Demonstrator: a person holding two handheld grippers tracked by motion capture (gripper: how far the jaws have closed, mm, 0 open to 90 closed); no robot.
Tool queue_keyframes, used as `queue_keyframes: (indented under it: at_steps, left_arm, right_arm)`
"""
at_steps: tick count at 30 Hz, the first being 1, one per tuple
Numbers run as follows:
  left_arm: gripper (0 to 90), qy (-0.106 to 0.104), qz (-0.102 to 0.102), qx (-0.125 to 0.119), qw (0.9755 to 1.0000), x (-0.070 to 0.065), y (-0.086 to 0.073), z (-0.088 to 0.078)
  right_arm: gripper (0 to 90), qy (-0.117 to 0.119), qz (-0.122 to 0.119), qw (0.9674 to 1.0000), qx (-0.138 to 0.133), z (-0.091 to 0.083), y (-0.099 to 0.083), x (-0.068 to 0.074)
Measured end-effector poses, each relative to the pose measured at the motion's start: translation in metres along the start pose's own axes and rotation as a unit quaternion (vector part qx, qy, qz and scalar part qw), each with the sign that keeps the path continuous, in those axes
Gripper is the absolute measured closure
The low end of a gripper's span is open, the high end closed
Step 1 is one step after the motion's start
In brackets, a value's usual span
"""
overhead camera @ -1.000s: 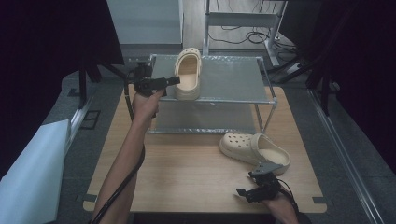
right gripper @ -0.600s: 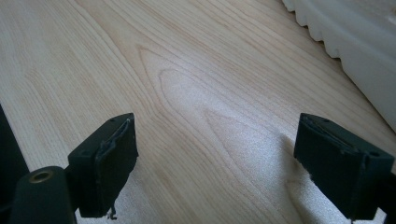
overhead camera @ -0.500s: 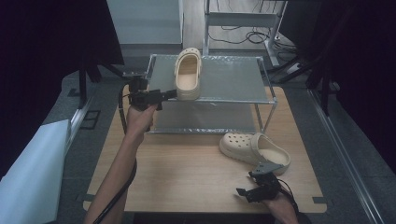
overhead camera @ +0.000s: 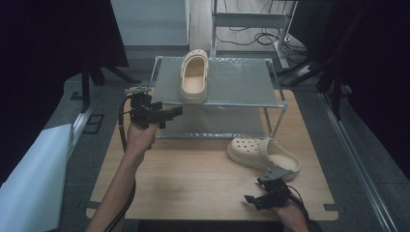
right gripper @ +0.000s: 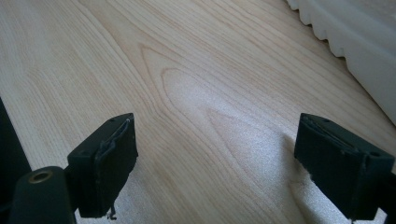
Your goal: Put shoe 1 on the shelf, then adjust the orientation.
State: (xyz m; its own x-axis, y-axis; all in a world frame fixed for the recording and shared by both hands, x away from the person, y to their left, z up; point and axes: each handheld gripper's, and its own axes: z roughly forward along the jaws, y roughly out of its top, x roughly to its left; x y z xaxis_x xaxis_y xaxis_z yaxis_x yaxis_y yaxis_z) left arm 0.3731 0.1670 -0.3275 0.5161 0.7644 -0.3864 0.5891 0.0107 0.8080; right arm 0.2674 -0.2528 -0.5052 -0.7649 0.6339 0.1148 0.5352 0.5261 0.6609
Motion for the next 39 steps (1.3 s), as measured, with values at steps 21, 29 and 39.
queue_keyframes:
  at_steps: [21, 29, 39]
  left_arm:
    - [0.0, 0.026, 0.027, 0.017, 0.9991, -0.007, -0.062, -0.015]
    - [0.0, 0.025, 0.032, 0.023, 0.9989, -0.006, -0.093, -0.014]
    - [0.0, 0.029, 0.038, 0.023, 0.9986, -0.005, -0.127, -0.015]
  right_arm:
    - [12.8, 0.002, 0.005, 1.0, -0.002, -0.001, 0.0, 0.0]
    - [13.1, 0.004, 0.015, 0.9998, -0.012, -0.001, 0.0, 0.001]
    - [12.8, 0.004, 0.013, 0.9996, -0.025, -0.006, -0.001, 0.0]
